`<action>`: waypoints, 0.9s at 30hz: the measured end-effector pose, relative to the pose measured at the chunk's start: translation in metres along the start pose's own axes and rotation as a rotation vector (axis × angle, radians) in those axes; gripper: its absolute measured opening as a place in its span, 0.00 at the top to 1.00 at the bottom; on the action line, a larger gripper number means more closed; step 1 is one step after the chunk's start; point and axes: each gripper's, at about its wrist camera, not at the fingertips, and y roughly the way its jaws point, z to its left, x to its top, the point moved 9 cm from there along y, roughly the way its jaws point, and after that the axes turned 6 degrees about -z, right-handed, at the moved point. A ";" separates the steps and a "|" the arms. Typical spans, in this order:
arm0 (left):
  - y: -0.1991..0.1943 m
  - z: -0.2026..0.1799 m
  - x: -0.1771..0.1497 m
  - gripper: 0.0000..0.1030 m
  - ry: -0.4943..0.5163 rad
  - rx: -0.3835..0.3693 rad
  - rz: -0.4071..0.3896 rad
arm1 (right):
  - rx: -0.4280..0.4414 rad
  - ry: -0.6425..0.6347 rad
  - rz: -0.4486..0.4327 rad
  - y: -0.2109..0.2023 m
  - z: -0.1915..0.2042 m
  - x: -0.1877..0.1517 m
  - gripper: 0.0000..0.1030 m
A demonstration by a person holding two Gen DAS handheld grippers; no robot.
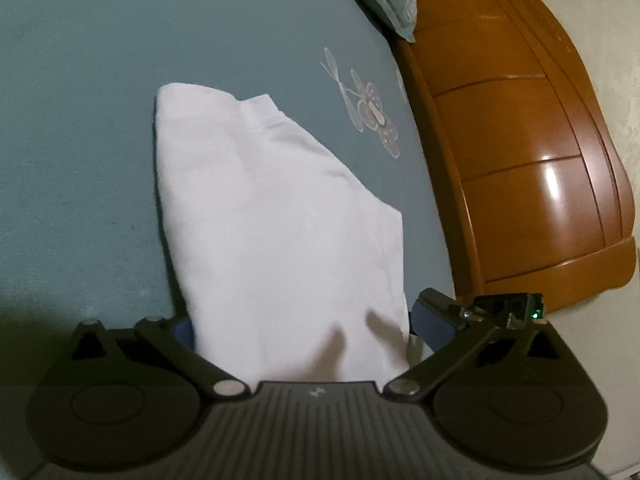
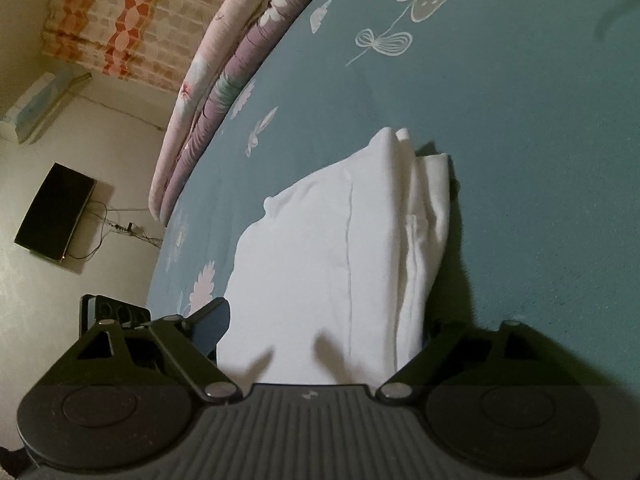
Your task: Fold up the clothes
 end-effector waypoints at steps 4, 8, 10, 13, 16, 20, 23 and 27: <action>-0.011 0.004 -0.013 0.02 0.023 -0.035 0.014 | 0.007 -0.006 0.006 -0.011 0.002 -0.015 0.13; 0.002 0.004 0.000 0.02 -0.035 -0.034 -0.007 | 0.005 -0.019 -0.014 -0.007 0.004 -0.013 0.11; 0.012 -0.002 0.005 0.02 -0.048 -0.014 -0.003 | 0.000 -0.012 -0.022 0.000 0.009 -0.008 0.09; 0.014 -0.015 0.001 0.02 -0.001 -0.012 0.016 | -0.030 -0.064 -0.017 0.001 0.018 -0.011 0.09; 0.010 -0.023 0.003 0.02 -0.008 -0.038 0.013 | -0.022 -0.097 -0.031 -0.004 0.028 -0.011 0.09; 0.006 -0.030 0.004 0.02 -0.018 -0.062 0.007 | -0.022 -0.134 -0.039 -0.006 0.041 -0.010 0.09; 0.006 -0.033 -0.001 0.02 0.006 -0.072 0.010 | -0.018 -0.169 -0.041 -0.008 0.052 -0.010 0.09; 0.005 -0.041 -0.002 0.02 0.023 -0.079 0.011 | -0.010 -0.201 -0.048 -0.015 0.061 -0.010 0.09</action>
